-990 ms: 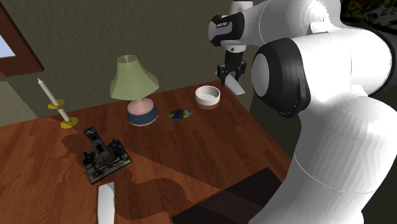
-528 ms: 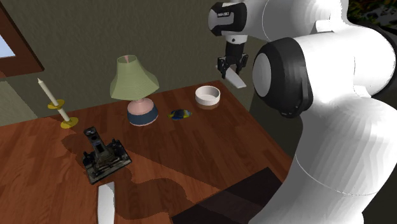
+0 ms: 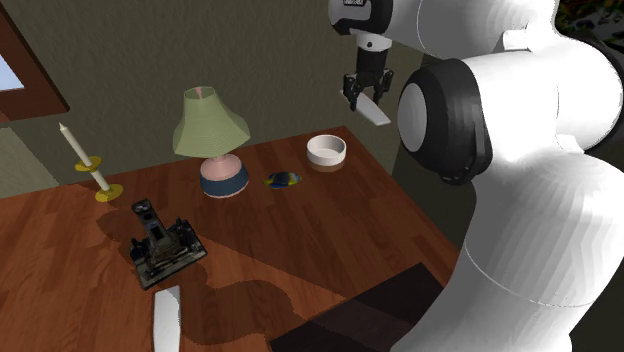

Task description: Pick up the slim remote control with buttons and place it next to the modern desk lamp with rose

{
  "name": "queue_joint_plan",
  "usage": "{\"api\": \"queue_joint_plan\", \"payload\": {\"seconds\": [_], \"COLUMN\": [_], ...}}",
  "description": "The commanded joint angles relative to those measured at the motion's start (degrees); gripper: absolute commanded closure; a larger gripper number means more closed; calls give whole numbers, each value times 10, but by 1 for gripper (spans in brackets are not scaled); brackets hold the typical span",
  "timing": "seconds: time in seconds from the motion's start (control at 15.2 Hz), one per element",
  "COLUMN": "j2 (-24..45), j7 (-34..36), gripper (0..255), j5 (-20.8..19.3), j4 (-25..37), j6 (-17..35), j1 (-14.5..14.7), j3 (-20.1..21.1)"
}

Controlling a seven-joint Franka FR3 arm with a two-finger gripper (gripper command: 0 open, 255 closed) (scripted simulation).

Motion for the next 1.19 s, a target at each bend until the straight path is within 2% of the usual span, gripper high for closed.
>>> {"api": "queue_joint_plan", "payload": {"seconds": [0.0, 1.12], "j2": [2, 46], "j7": [0, -3], "gripper": [255, 255], "j5": [0, 12], "j4": [17, 209], "j6": [-15, -165], "j1": [-1, -14], "j3": [0, -3]}}
